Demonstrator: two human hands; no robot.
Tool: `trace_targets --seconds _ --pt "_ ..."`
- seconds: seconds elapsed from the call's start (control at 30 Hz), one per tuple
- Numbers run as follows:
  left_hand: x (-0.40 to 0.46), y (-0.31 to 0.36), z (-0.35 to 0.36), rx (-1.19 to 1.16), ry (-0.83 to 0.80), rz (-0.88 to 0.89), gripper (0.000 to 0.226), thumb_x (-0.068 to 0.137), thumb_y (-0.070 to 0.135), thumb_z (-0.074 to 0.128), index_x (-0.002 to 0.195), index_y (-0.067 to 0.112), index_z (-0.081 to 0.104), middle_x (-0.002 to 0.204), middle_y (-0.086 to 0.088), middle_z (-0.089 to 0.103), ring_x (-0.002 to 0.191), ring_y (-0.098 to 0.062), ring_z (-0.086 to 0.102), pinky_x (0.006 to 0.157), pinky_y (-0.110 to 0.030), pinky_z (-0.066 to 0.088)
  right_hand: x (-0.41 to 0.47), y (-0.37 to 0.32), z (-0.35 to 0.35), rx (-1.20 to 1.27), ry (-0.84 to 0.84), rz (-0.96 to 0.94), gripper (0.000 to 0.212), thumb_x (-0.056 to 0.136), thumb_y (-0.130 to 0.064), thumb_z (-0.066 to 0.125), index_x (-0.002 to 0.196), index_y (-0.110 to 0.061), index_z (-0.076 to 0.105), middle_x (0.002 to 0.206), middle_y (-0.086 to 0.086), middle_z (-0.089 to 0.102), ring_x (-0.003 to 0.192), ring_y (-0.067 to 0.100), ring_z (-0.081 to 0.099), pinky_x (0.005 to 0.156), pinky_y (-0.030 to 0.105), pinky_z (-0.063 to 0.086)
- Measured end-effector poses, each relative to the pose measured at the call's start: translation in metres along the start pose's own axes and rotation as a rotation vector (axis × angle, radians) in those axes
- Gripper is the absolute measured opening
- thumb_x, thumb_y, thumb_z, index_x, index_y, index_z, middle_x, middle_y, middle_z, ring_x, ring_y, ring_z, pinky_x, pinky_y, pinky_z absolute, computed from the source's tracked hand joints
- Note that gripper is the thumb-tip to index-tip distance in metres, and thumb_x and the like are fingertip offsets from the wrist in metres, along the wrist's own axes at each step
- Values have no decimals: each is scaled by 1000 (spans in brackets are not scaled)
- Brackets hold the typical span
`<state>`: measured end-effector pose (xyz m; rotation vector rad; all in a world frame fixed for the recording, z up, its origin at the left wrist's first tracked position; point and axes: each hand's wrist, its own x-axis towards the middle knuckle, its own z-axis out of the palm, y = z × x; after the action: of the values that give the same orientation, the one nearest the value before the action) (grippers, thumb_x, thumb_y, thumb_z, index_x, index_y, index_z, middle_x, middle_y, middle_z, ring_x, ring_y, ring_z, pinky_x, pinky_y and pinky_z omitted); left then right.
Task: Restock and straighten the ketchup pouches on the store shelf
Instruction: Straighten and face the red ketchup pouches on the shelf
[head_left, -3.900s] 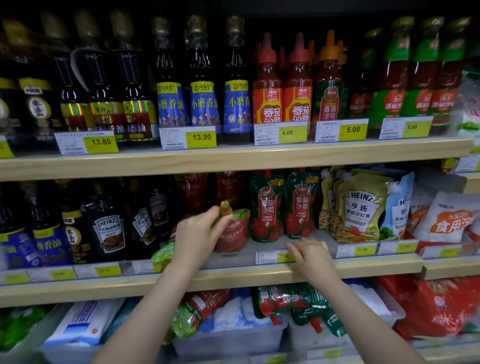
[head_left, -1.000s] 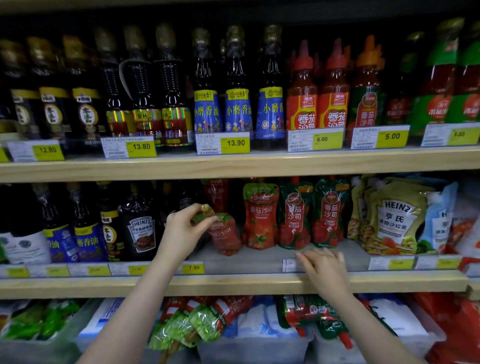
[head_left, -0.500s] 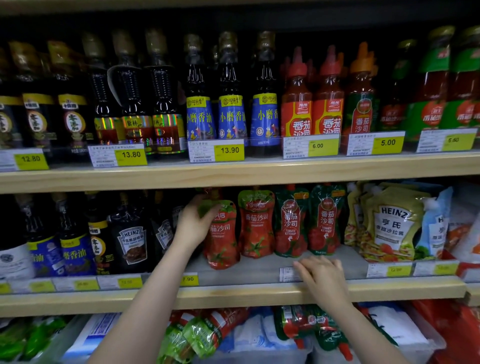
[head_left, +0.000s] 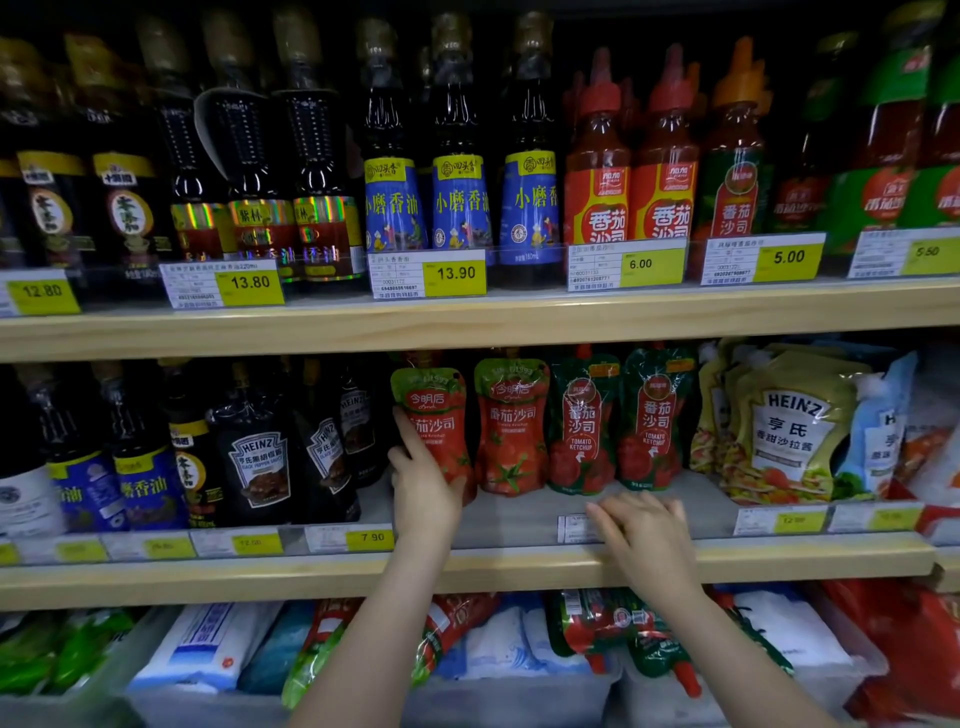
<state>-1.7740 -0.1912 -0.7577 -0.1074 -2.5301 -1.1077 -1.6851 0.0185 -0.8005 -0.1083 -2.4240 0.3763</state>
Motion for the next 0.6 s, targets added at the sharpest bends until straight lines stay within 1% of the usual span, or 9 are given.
trace_targets --seconds 0.13,0.33,0.43,0.5,0.53,0.6 --pt "12 0 3 -4 -24 -45 109 79 15 71 147 19 -14 134 -26 32 113 -44 48 91 -50 45 1 1 1 17 -10 6 20 90 -33 54 79 -23 67 77 -9 65 78 14 55 72 30 21" --pt "23 -1 9 -12 -36 -73 109 78 14 72 146 20 -13 136 -26 29 116 -45 46 91 -51 43 2 2 1 16 -13 -2 22 90 -34 53 77 -23 67 73 -11 62 76 13 53 69 29 16" --pt "22 -1 8 -44 -56 -83 107 78 16 72 147 20 -11 137 -26 29 118 -44 45 92 -52 44 2 2 -1 6 -31 3 23 91 -36 51 80 -25 67 75 -11 63 78 13 53 69 28 15" --pt "18 0 5 -56 -37 -100 105 79 21 72 147 15 -8 141 -25 25 123 -43 41 94 -52 42 2 1 -3 12 -55 7 24 92 -38 49 85 -26 68 80 -10 64 82 12 53 69 28 15" --pt "12 1 3 -33 5 -64 103 79 25 71 147 12 -4 144 -25 23 126 -42 38 94 -52 42 3 1 -4 16 -76 4 24 92 -39 47 87 -26 67 83 -11 64 84 11 53 70 28 15" --pt "-7 4 3 57 107 111 93 81 32 68 147 7 8 146 -23 27 128 -40 36 95 -51 42 4 4 -8 39 -122 -17 25 93 -41 44 92 -28 65 89 -12 64 89 9 52 71 28 16"
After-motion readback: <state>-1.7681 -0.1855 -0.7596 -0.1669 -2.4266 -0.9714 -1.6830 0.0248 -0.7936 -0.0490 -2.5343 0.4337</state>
